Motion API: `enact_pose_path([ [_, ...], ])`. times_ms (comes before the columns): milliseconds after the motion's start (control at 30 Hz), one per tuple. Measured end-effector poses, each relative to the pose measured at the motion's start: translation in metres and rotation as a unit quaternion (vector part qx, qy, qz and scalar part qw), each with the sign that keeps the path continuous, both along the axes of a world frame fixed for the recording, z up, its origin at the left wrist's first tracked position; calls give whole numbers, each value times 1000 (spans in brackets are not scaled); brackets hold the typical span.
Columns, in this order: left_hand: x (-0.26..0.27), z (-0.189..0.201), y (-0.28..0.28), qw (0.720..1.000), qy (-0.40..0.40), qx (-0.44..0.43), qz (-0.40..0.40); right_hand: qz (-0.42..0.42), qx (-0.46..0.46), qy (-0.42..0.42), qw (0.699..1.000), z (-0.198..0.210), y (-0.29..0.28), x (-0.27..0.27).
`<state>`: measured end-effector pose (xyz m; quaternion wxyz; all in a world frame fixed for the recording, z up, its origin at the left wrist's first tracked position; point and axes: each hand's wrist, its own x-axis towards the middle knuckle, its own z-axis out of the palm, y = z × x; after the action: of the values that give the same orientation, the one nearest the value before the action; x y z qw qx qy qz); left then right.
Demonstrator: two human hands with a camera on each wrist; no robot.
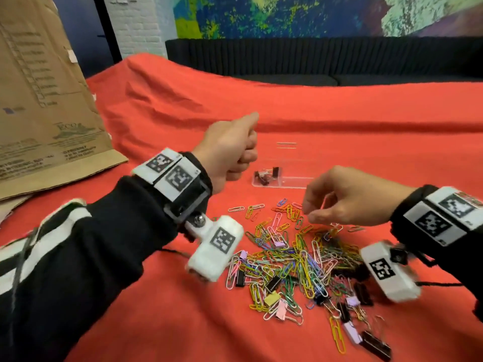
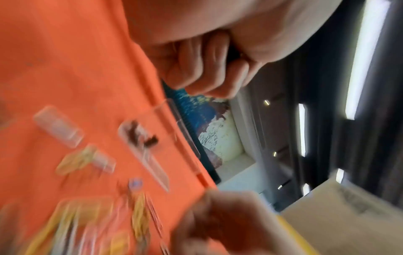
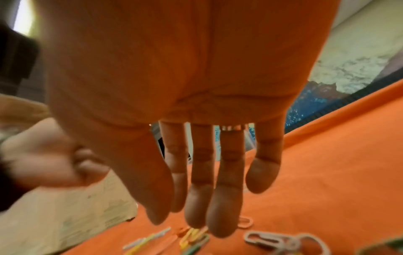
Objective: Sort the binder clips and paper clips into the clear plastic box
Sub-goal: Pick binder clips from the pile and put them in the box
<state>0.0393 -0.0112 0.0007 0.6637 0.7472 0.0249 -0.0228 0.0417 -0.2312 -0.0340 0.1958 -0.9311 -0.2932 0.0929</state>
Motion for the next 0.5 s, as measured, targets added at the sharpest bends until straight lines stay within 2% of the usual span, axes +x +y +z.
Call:
enact_pose_path([
  [67, 24, 11, -18, 981, -65, 177, -39, 0, -28, -15, 999, -6, -2, -2],
  [100, 38, 14, -25, 952, -86, 284, -70, 5, -38, -16, 999, -8, -1, -3],
  [167, 62, 20, -34, 864, -90, 470, -152, 17, -58, -3, 998, -9, 1, -5],
  [233, 80, 28, -37, 803, -44, 548, -231, 21, -69, 7, 997, -10, 1, -6],
  [300, 91, 35, -39, 742, -52, 623, -240, 24, -70, 8, 997, -10, 0, -6],
  [367, 99, 37, -41, 684, -94, 686, -231, 26, -64, 9, 998, -11, -1, -5],
  [400, 101, 36, -42, 664, -113, 702, -231, 28, -61, 10, 998, -11, -2, -5],
  [500, 105, 34, -43, 637, -147, 722, -228, 32, -58, 17, 998, -11, -2, -5],
])
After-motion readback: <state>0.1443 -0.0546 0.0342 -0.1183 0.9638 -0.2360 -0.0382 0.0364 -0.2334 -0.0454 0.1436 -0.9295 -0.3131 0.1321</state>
